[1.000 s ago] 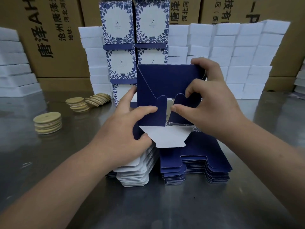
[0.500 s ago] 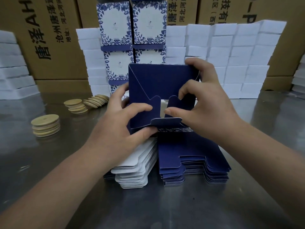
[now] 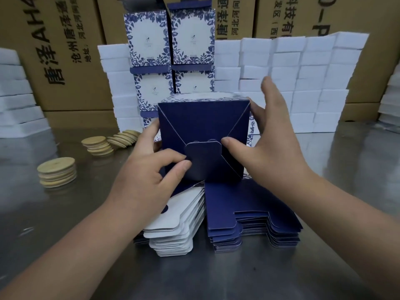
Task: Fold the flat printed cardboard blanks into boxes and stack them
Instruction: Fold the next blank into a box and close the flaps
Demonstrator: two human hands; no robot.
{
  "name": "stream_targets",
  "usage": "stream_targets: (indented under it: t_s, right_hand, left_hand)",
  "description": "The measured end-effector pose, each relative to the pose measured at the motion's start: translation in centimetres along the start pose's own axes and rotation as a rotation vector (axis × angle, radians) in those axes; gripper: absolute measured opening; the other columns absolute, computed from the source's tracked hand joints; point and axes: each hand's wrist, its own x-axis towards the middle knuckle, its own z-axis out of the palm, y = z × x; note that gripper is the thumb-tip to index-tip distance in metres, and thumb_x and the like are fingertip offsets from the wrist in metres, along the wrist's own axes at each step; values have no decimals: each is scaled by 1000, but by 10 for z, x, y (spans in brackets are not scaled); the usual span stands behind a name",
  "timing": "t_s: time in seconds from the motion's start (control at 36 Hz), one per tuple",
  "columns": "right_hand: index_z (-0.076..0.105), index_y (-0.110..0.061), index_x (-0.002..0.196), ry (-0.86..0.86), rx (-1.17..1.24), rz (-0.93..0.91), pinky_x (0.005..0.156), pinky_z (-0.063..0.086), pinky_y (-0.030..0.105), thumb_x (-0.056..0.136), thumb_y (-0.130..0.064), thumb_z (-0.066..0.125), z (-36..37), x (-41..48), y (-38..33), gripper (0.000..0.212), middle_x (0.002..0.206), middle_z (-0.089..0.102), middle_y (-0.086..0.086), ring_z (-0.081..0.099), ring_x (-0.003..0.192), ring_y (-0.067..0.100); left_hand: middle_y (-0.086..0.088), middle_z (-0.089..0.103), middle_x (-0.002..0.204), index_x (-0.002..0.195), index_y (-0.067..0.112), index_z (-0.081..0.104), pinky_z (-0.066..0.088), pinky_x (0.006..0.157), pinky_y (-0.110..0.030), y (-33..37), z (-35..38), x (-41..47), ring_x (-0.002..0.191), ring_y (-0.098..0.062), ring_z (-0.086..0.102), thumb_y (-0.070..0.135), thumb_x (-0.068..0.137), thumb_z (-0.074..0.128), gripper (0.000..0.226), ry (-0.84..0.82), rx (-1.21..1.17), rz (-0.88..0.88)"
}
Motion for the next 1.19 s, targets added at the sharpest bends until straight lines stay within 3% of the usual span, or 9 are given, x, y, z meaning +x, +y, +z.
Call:
stream_targets:
  t_s: [0.08, 0.17, 0.31, 0.39, 0.47, 0.56, 0.61, 0.92, 1.19]
  right_hand:
    - [16, -26, 150, -50, -2, 94, 114, 20, 18, 79, -34, 69, 5, -2, 3, 89, 158, 12, -7, 15, 138, -8]
    - [15, -54, 140, -103, 266, 201, 113, 31, 40, 86, -31, 64, 9, -6, 1, 76, 151, 33, -13, 30, 139, 6]
    - [16, -35, 149, -117, 484, 285, 94, 37, 3, 88, -28, 62, 12, -7, -1, 77, 145, 35, -23, 41, 114, -22]
    - [50, -38, 123, -167, 472, 267, 77, 47, 8, 77, -34, 59, 14, -10, -2, 47, 110, 65, -27, 60, 101, -9]
    - [50, -40, 122, -140, 505, 302, 84, 53, 22, 74, -39, 62, 20, -13, 0, 50, 106, 67, -25, 64, 97, -4]
    - [46, -39, 128, -120, 512, 335, 91, 51, 32, 72, -42, 64, 23, -13, -1, 59, 110, 66, -22, 64, 100, -1]
    - [44, -39, 130, -127, 496, 326, 88, 51, 26, 73, -42, 64, 24, -14, -2, 61, 110, 65, -25, 63, 100, -4]
    - [37, -37, 136, -61, 476, 413, 88, 52, 31, 67, -38, 67, 31, -18, -6, 75, 100, 68, -25, 65, 90, -4]
    - [38, -36, 135, -22, 431, 427, 81, 51, 24, 78, -27, 68, 34, -22, -5, 65, 97, 66, -29, 64, 87, -8]
  left_hand:
    - [36, 23, 138, 73, 47, 63, 36, 82, -4, -2, 0, -1, 110, 27, 35, 32, 84, 62, 19, 5, 3, -3]
    - [22, 29, 142, 62, 42, 61, 28, 72, 9, 0, 0, 0, 104, 31, 36, 33, 82, 61, 22, 21, -7, -48]
    - [23, 32, 142, 64, 31, 65, 43, 66, -4, 6, -3, 0, 96, 25, 45, 40, 72, 57, 14, 35, -2, -123]
    - [29, 33, 137, 69, 32, 64, 48, 74, -18, 9, -2, 0, 101, 19, 45, 39, 71, 59, 9, 56, 2, -173]
    - [37, 33, 129, 66, 34, 64, 35, 84, -4, 13, 0, -1, 104, 25, 40, 40, 68, 58, 9, 57, -5, -182]
    - [23, 33, 142, 63, 32, 63, 34, 95, -22, 15, 1, -2, 120, 6, 41, 46, 67, 57, 16, 50, 11, -249]
    - [18, 32, 146, 59, 29, 62, 33, 96, -27, 16, 0, -1, 127, -2, 38, 49, 68, 57, 22, 54, 16, -284]
    - [25, 52, 105, 43, 13, 50, 42, 49, -31, 20, 3, -2, 67, 2, 54, 72, 59, 43, 61, 46, -66, -352]
    - [21, 50, 99, 41, 20, 49, 40, 48, -32, 20, 6, -2, 61, -4, 53, 57, 66, 55, 45, 68, -20, -375]
